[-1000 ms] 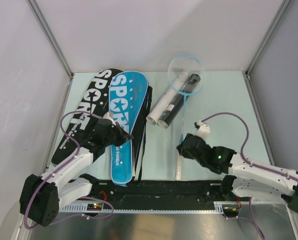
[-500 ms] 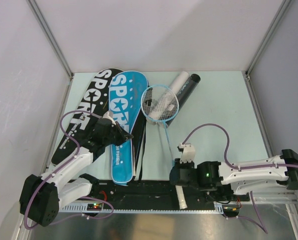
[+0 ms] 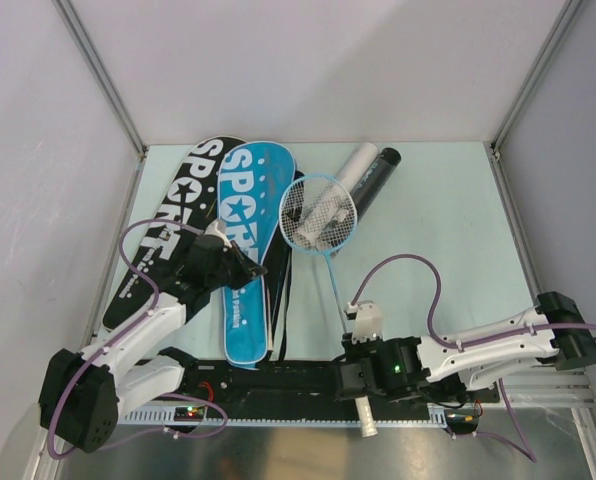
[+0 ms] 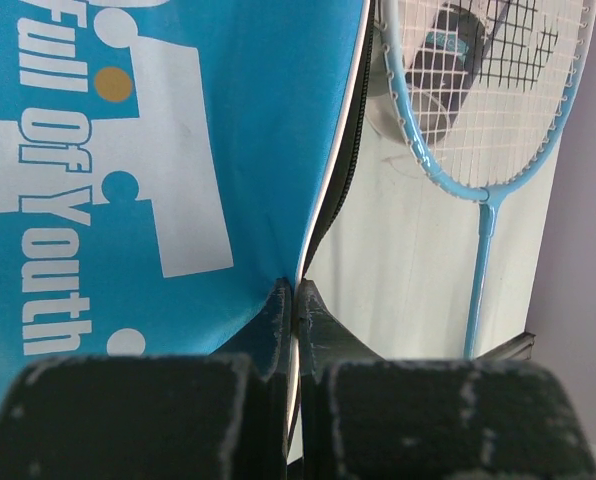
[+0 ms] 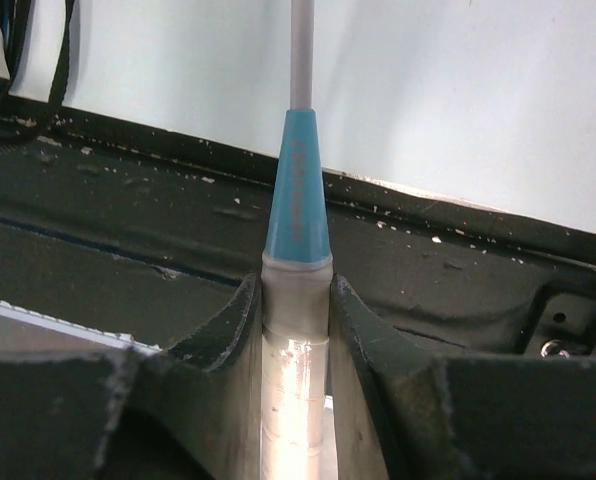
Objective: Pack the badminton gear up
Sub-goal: Place the racket in the racket bag.
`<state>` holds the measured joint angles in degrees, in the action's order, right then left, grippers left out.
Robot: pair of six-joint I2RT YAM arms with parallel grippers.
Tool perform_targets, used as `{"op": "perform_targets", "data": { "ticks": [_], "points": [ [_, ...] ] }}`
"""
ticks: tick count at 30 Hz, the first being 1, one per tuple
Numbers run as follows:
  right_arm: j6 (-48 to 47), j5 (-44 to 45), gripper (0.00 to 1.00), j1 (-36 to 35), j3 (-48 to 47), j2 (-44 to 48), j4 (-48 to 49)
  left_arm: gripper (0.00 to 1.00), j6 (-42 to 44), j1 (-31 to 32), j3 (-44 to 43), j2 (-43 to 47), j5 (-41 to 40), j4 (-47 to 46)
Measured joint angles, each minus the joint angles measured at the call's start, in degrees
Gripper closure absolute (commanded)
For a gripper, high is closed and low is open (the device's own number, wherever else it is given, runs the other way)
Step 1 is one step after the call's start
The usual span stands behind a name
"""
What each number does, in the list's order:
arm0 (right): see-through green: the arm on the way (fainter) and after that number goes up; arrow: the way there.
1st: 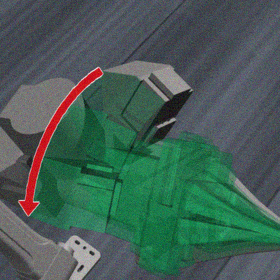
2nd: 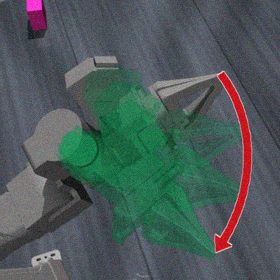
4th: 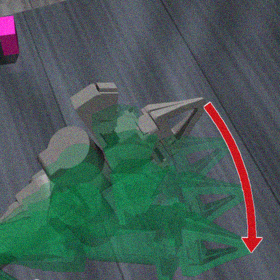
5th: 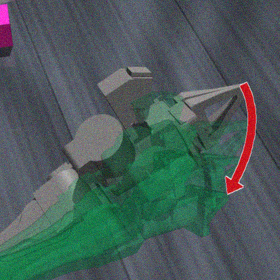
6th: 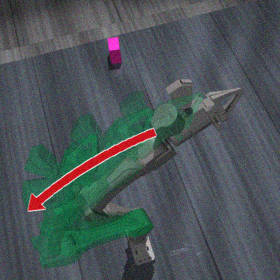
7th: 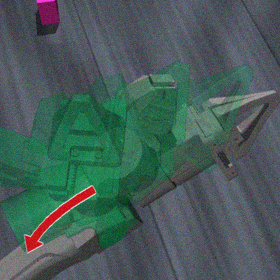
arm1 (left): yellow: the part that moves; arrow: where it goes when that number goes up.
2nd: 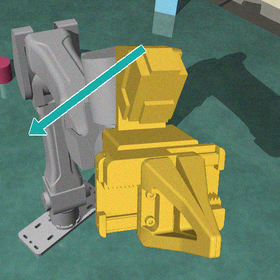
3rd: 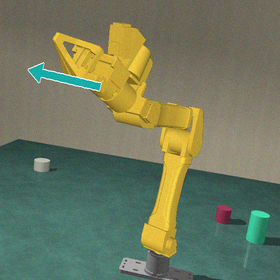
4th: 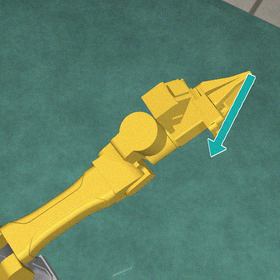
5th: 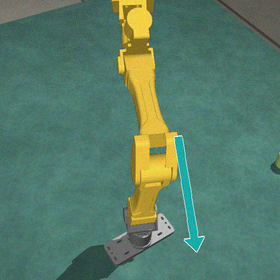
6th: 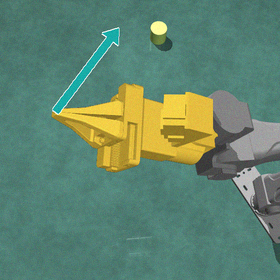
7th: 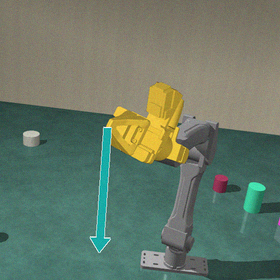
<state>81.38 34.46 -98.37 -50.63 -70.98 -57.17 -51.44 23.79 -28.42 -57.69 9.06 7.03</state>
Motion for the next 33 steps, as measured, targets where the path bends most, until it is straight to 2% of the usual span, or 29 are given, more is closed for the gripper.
{"op": "perform_targets", "data": {
  "ticks": [12, 18, 25, 33],
  "points": [
    [1.5, -1.7, 1.00, -5.7, -1.0, 1.0, -4.3, 1.00, 0.5, -0.2, -5.1, 0.0, -3.5, 1.0],
    [0.5, -1.8, 1.00, -5.9, -2.6, 1.0, -4.1, 1.00, 0.5, -0.2, -5.6, 0.0, -3.5, 1.0],
    [-7.2, 2.2, 1.00, -0.5, -3.4, 1.0, 3.4, 1.00, 0.4, -0.2, -5.0, 0.5, -2.8, 0.8],
    [-23.7, 2.3, 1.00, 12.9, -3.4, -5.6, 24.0, 1.00, -0.1, -0.2, -2.2, 2.3, -0.4, 0.3]
  ]
}}
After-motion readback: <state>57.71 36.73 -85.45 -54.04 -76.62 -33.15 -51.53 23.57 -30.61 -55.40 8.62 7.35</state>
